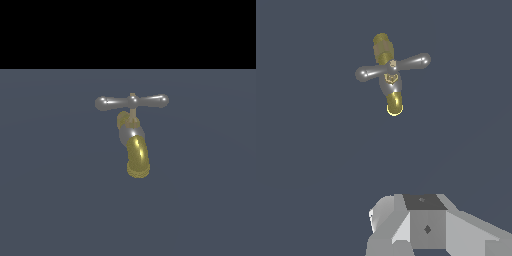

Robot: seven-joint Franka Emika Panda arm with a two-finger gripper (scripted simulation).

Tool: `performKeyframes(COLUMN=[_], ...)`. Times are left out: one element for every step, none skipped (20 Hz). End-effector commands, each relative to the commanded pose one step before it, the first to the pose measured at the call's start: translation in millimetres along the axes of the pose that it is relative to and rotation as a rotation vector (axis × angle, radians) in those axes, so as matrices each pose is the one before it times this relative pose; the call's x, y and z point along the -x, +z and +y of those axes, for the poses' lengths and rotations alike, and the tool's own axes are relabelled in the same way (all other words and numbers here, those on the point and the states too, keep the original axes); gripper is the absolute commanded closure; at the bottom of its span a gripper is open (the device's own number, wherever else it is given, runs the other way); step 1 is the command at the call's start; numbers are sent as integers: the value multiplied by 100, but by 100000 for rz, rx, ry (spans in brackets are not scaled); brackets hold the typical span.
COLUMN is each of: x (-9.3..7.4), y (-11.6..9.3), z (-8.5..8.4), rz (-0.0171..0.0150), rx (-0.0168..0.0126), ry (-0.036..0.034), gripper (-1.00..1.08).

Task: Turn on the faucet by rotating a designated handle.

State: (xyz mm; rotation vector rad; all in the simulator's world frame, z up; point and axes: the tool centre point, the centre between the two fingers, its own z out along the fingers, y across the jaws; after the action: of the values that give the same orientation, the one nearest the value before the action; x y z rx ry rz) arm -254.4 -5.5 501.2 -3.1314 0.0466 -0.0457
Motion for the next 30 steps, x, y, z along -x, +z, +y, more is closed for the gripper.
performKeyframes(x=[0,-1,-3,-5,-7,-9,-11,-13,-15,-17,-20,-22,-24,-26,-29,-31,-33,-36,-38,-41,-43,-44,-44,-44,-44,-44,-45,-45,-45,-45], y=[0,10,31,51,72,92,113,133,154,174,195,216,236,257,278,298,319,340,361,382,401,407,408,408,409,409,409,410,410,410], z=[1,4,26,40,57,72,88,104,121,136,153,169,185,201,218,234,251,267,284,301,316,322,323,324,325,326,326,327,328,329], rz=[0,-1,-3,-6,-8,-10,-13,-15,-17,-19,-22,-24,-26,-29,-31,-33,-35,-37,-40,-42,-44,-45,-45,-45,-45,-45,-45,-45,-46,-46], rx=[0,1,-2,-4,-5,-6,-8,-9,-11,-12,-13,-15,-16,-17,-18,-19,-20,-21,-22,-23,-24,-23,-23,-22,-22,-21,-20,-20,-19,-18], ry=[0,-69,-169,-293,-408,-530,-648,-766,-881,-1003,-1120,-1237,-1358,-1476,-1594,-1715,-1834,-1954,-2075,-2193,-2304,-2341,-2343,-2345,-2347,-2349,-2351,-2353,-2354,-2356], gripper=[108,108,108,108,108,108,108,108,108,108,108,108,108,108,108,108,108,108,108,108,108,108,108,108,108,108,108,108,108,108])
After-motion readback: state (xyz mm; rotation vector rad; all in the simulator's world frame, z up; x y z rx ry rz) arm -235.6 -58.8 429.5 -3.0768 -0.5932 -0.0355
